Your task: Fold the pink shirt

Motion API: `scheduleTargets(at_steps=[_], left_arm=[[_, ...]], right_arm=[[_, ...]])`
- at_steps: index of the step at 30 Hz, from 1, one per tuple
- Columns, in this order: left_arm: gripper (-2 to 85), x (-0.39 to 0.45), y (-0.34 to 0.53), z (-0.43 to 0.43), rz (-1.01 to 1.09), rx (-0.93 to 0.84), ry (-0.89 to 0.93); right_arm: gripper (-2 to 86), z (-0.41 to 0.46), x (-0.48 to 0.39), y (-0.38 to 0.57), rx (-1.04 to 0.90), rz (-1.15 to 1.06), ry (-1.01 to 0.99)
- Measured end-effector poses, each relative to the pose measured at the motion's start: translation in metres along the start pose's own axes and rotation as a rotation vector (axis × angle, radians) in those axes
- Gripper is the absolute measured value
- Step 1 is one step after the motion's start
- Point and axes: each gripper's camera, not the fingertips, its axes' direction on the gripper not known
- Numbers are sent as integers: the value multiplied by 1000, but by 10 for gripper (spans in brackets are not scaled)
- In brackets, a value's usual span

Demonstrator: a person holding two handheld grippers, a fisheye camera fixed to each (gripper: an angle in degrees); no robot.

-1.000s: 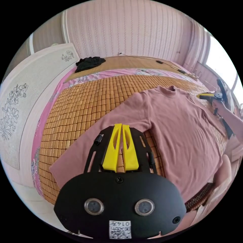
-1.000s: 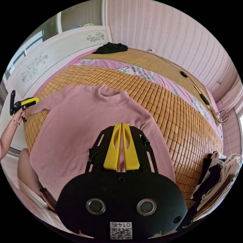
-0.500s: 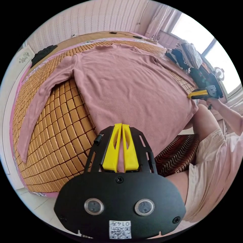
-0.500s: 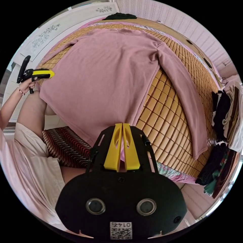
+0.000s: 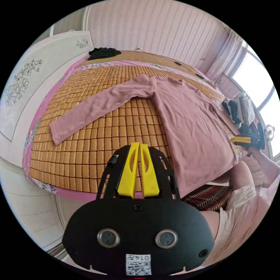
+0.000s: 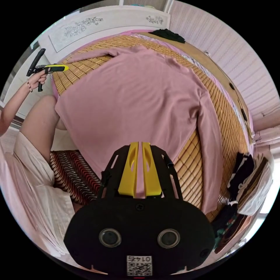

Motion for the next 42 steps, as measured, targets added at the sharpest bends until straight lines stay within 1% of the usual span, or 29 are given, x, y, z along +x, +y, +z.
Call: scheduleTargets(at_steps=[1, 3, 5, 7, 9, 10, 11, 13, 14, 15, 17, 20, 24, 26, 28, 29, 30, 31, 32, 34, 35, 37, 38, 40, 41, 42], left_arm=[[-10, -24, -1, -3, -39, 16, -70], [-9, -55, -4, -2, -106, 41, -140], [-9, -86, -8, 6, -200, 33, -153], [-7, -116, -15, 19, -303, 33, -139], [-1, -124, -22, 26, -299, 64, -157], [8, -125, -28, 36, -288, 45, -185], [13, -126, -32, 42, -282, 28, -194], [39, -129, -43, 70, -291, -62, -175], [40, -129, -44, 72, -289, -52, -179], [34, -126, -47, 72, -266, -34, -188], [14, -124, -56, 75, -210, -79, -184], [-1, -124, -70, 76, -149, -108, -290], [-5, -127, -81, 83, -256, -96, -238], [-5, -123, -84, 75, -314, -88, -211], [-6, -102, -80, 43, -302, 33, -207], [-7, -93, -79, 35, -279, 61, -203], [-8, -71, -78, 19, -211, 105, -185], [-8, -42, -77, 5, -118, 133, -156], [-8, -26, -77, -1, -75, 142, -137], [-8, 51, -75, -13, 102, 147, -21], [-8, 73, -74, -14, 145, 143, 12], [-8, 170, -67, -13, 360, 133, 210], [-8, 196, -65, -11, 418, 127, 271], [-7, 299, -58, -4, 579, 75, 463], [-7, 325, -57, -1, 616, 58, 508], [-6, 375, -56, 2, 695, 17, 582]], right_arm=[[45, 3, -1, -33, 53, -34, -13], [55, 10, -6, -87, 117, -85, -44], [59, 19, -13, -142, 156, -137, -75], [65, 35, -28, -210, 154, -190, -111], [68, 46, -43, -250, 156, -220, -112], [70, 53, -53, -270, 155, -226, -121], [70, 58, -58, -278, 150, -231, -130], [70, 79, -76, -302, 108, -267, -122], [70, 85, -79, -306, 97, -274, -111], [69, 95, -84, -312, 72, -282, -90], [64, 104, -88, -318, 53, -279, -85], [55, 117, -93, -319, -8, -285, -130], [60, 110, -85, -300, 23, -267, -142], [66, 94, -71, -279, 51, -207, -187], [74, 62, -43, -221, 143, -122, -272], [75, 54, -34, -201, 164, -103, -279], [76, 39, -17, -157, 195, -58, -266], [77, 28, 3, -107, 207, -2, -220], [78, 22, 14, -80, 204, 33, -191], [79, 3, 60, 34, 152, 221, -62], [80, -2, 71, 64, 136, 275, -29], [85, -26, 110, 181, 81, 483, 103], [86, -32, 118, 208, 66, 528, 137], [88, -52, 144, 302, 17, 679, 243], [88, -56, 149, 322, 14, 715, 260], [88, -63, 161, 360, 23, 796, 283]])
